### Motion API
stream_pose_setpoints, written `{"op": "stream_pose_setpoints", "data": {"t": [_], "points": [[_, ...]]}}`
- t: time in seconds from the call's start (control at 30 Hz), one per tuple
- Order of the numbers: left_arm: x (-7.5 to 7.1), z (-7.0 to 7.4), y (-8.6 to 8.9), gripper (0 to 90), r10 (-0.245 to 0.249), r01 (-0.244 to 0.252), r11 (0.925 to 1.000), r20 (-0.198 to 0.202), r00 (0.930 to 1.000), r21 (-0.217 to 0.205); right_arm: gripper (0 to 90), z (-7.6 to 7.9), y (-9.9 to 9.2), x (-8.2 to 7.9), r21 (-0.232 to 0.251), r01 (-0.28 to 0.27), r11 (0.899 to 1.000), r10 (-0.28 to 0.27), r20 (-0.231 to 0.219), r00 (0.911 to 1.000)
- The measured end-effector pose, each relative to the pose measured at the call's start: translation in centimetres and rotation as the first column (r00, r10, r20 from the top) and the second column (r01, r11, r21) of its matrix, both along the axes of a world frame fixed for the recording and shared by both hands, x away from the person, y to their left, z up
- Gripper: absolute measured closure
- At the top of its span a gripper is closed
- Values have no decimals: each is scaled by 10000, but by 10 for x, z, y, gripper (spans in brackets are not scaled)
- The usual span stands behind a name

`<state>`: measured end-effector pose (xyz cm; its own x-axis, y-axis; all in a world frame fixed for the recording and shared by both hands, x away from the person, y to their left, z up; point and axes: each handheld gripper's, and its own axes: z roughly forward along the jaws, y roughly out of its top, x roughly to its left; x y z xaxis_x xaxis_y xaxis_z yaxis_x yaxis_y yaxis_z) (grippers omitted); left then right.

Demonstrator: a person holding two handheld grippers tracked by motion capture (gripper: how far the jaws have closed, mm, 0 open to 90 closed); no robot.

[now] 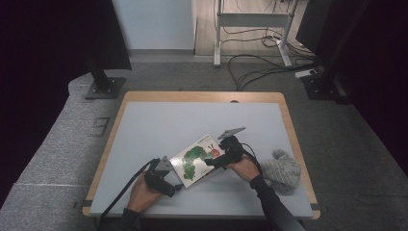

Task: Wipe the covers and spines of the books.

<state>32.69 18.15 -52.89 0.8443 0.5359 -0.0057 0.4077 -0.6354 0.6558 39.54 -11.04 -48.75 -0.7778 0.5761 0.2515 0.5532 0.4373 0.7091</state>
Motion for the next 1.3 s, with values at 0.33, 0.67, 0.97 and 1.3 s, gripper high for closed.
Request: {"op": "stream_pose_setpoints", "data": {"t": [0.33, 0.67, 0.97, 1.3], "points": [[0, 0, 0, 0, 3, -3, 10000, -6, 10000, -6, 83, 1, -5, -7, 848, -346, 9958, 409, -738, 9964], [0, 0, 0, 0, -11, 11, 10000, -5, 10000, 16, 111, 4, -2, 3, -328, -607, 9976, 599, -243, 9979], [0, 0, 0, 0, 1, -1, 10000, 0, 10000, 21, 228, 6, 1, 14, -1195, -1797, 9764, 1761, -399, 9836], [-3, 1, 1, 0, 482, -482, 9988, -49, 9988, 16, 286, 10, 0, 10, -1384, -1990, 9702, 1986, -168, 9799]]}}
